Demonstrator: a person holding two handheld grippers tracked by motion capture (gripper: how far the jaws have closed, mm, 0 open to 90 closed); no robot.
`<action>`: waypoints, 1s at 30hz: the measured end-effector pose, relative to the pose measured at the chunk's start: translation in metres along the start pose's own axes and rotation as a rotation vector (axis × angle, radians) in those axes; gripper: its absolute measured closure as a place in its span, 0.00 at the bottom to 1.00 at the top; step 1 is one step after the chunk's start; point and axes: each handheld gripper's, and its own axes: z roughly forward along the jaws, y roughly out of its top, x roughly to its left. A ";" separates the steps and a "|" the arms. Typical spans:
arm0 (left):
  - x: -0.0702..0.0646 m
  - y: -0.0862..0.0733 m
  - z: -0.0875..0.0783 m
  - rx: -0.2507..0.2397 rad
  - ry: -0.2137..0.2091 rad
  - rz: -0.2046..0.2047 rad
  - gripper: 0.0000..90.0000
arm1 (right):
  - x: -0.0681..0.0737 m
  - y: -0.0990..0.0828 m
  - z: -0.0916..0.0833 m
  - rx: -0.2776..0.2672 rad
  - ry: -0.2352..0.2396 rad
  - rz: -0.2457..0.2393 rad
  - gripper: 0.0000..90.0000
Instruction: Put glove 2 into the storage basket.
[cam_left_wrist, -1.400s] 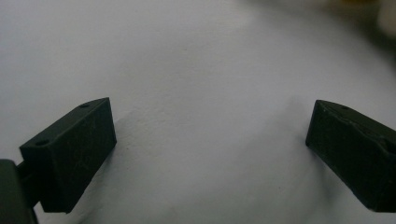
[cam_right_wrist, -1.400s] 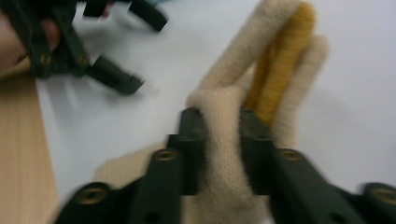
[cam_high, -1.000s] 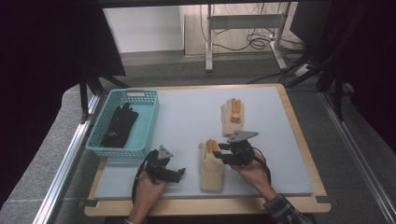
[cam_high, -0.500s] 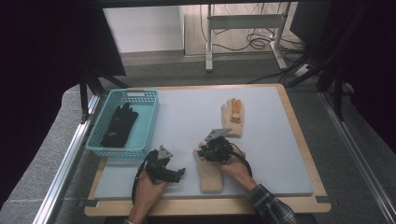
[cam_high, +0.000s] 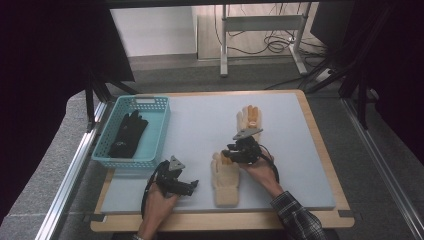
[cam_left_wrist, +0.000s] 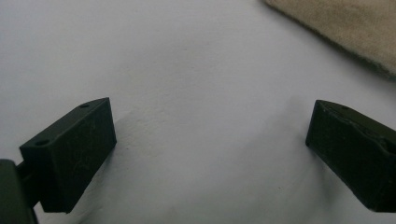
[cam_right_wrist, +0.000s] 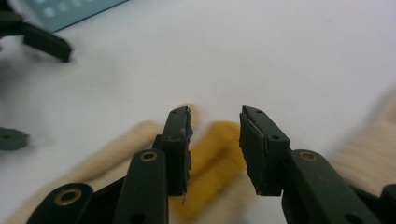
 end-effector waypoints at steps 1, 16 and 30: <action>0.000 0.000 0.000 0.000 0.000 0.000 0.02 | -0.006 -0.001 -0.003 -0.004 -0.010 0.006 0.70; 0.000 0.000 0.000 -0.001 -0.001 0.000 0.02 | -0.091 -0.010 -0.031 -0.033 -0.225 0.064 0.68; 0.000 0.000 0.000 -0.001 -0.001 0.000 0.02 | -0.119 -0.004 0.009 0.015 -0.292 0.056 0.44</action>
